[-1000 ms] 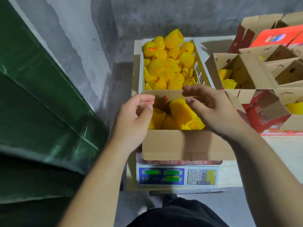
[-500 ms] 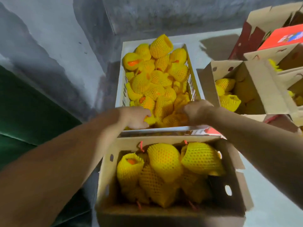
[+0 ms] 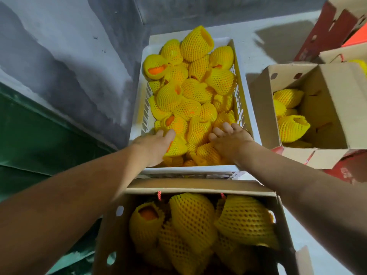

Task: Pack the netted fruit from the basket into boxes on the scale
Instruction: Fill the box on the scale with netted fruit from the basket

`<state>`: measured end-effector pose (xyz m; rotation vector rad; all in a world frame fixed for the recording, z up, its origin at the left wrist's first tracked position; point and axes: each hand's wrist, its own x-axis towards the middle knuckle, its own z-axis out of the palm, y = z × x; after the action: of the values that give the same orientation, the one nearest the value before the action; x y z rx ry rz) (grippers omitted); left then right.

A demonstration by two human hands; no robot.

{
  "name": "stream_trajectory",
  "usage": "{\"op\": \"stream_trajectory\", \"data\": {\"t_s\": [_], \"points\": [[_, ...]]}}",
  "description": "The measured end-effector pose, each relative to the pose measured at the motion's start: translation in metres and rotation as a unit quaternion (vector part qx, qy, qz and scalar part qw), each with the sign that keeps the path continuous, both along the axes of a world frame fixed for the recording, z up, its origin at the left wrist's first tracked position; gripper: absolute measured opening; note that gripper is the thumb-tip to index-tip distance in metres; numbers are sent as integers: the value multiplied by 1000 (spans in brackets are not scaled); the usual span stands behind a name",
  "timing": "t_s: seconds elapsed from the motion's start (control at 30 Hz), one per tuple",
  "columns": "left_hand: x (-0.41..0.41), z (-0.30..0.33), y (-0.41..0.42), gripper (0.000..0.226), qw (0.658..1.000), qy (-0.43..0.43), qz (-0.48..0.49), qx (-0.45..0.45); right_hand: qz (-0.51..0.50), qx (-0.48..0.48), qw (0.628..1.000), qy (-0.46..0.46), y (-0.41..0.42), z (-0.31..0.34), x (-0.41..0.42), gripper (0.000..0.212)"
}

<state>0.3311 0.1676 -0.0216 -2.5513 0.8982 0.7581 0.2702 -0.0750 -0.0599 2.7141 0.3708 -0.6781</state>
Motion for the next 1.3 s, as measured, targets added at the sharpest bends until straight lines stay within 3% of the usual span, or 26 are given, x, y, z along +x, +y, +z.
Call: {"op": "stream_trajectory", "data": {"t_s": [0.07, 0.13, 0.2, 0.27, 0.37, 0.63, 0.77, 0.87, 1.0, 1.07, 1.17, 1.3], "points": [[3, -2, -2, 85, 998, -50, -3, -24, 3, 10, 1000, 10, -1, -4, 0, 92], [10, -2, -7, 93, 999, -31, -21, 5, -22, 36, 998, 35, -2, -3, 0, 87], [16, -7, -13, 89, 998, 43, 14, 35, -19, 62, 997, 33, 0, -2, -1, 68], [15, -12, -19, 82, 997, 61, 34, 23, 7, 78, 997, 0, 2, -4, -3, 57], [9, -17, -28, 66, 999, 22, 18, -20, 5, 108, 994, 5, 4, -6, -1, 50], [-4, -23, -36, 61, 991, -48, -123, -22, -20, 111, 988, 102, 3, -7, 6, 49], [0, -25, -30, 85, 997, -38, -61, -8, 13, 126, 989, 73, 6, -10, 7, 51], [3, -19, -31, 74, 999, -18, -51, 1, 0, 153, 986, 68, 5, -12, 8, 50], [8, 4, -29, 76, 996, 21, 19, -90, -10, 245, 969, 7, 3, -2, 4, 50], [11, 22, -23, 78, 983, 34, 87, -160, -6, 323, 946, -38, 4, 9, -2, 64], [13, 55, -9, 77, 939, 86, 201, -264, -74, 479, 874, -33, 5, 46, -10, 83], [-16, 92, 10, 63, 819, 148, 310, -459, -108, 598, 792, -52, 16, 120, -34, 81]]}}
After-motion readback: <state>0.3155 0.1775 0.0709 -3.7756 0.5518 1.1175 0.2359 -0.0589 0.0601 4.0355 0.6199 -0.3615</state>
